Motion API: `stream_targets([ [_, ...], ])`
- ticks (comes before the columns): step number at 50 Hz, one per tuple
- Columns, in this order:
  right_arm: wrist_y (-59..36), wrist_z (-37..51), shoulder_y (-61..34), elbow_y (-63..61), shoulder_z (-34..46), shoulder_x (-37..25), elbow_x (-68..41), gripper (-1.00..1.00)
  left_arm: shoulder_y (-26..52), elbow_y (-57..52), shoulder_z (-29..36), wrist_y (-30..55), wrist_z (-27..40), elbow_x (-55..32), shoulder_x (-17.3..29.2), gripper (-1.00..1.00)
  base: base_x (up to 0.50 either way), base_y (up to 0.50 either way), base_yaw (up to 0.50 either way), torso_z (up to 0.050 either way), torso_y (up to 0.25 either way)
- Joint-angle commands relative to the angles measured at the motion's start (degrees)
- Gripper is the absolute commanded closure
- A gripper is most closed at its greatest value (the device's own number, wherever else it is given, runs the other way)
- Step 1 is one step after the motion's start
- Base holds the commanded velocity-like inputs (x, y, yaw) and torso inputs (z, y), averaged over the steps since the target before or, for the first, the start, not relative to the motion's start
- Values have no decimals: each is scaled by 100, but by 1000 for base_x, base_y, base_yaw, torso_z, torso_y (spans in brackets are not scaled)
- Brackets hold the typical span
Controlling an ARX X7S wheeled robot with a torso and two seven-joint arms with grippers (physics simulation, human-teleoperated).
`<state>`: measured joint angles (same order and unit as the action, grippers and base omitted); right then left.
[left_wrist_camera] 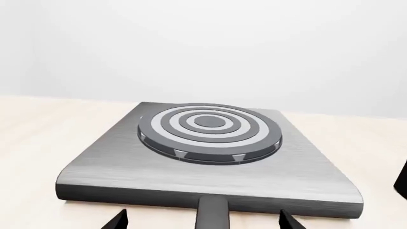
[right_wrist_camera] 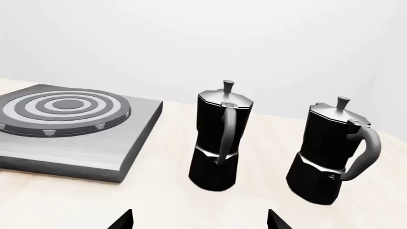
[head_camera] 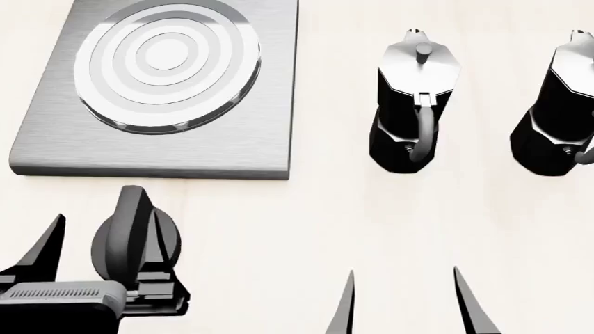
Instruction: Turn off the stove.
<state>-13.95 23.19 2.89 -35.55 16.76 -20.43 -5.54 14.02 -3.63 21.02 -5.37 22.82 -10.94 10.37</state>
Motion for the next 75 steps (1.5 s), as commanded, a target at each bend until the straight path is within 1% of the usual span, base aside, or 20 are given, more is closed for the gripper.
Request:
stream_targets([
  [1,-8,9,-14,10,21,-14,-16,-100,32,204,-22,-78,34,-23,35,-100,0,0,0,0,0],
  [61,13,56,-52,50,117,-85,-96,-100,469,1124,-3,-244,199,-137,-3,-100,0,0,0,0,0],
  [67,11,59,-60,53,124,-91,-109,-100,477,1102,-4,-220,221,-160,20,-100,0,0,0,0,0],
  [75,1,73,-61,45,128,-99,-125,-100,338,737,-36,-46,232,-314,151,-100,0,0,0,0,0],
])
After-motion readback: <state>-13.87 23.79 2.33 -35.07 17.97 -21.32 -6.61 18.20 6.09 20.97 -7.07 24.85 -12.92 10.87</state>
